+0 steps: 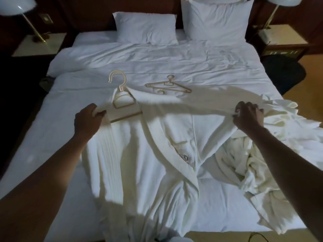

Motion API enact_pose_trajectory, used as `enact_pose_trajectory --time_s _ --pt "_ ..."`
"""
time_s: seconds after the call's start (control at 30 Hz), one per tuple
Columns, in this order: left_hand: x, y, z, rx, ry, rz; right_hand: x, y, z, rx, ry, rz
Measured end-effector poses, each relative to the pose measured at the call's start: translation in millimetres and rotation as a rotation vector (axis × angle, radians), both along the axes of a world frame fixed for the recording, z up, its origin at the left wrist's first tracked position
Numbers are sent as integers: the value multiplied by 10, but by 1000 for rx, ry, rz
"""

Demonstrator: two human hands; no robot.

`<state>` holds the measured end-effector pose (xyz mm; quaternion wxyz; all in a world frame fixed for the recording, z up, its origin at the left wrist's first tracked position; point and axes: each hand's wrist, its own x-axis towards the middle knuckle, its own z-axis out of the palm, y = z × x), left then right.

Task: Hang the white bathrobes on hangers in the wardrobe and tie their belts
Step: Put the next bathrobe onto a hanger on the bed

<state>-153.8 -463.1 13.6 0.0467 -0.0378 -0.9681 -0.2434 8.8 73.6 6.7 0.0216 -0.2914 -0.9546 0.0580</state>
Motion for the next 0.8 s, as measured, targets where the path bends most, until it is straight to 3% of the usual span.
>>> enact_pose_trajectory --time_s 0.13,0.27,0.33,0.43,0.57,0.7,0.8 --pt "313 387 211 49 27 -166 -177 -679 46 -274 258 242" --pt "572 828 442 -15 24 -290 -465 -1588 246 -351 119 598" --pt "638 882 548 -26 -3 -287 -552 -1801 258 -362 86 588" --pt "678 711 640 -6 -115 -281 -572 -1931 285 -531 179 510" --pt "696 216 631 106 -214 -205 -639 -2107 400 -499 247 589" --pt "1011 -530 316 486 -552 -72 -786 -2235 579 -501 354 584" --pt "1494 -1061 -81 396 -813 6 -805 -2339 670 -520 402 577"
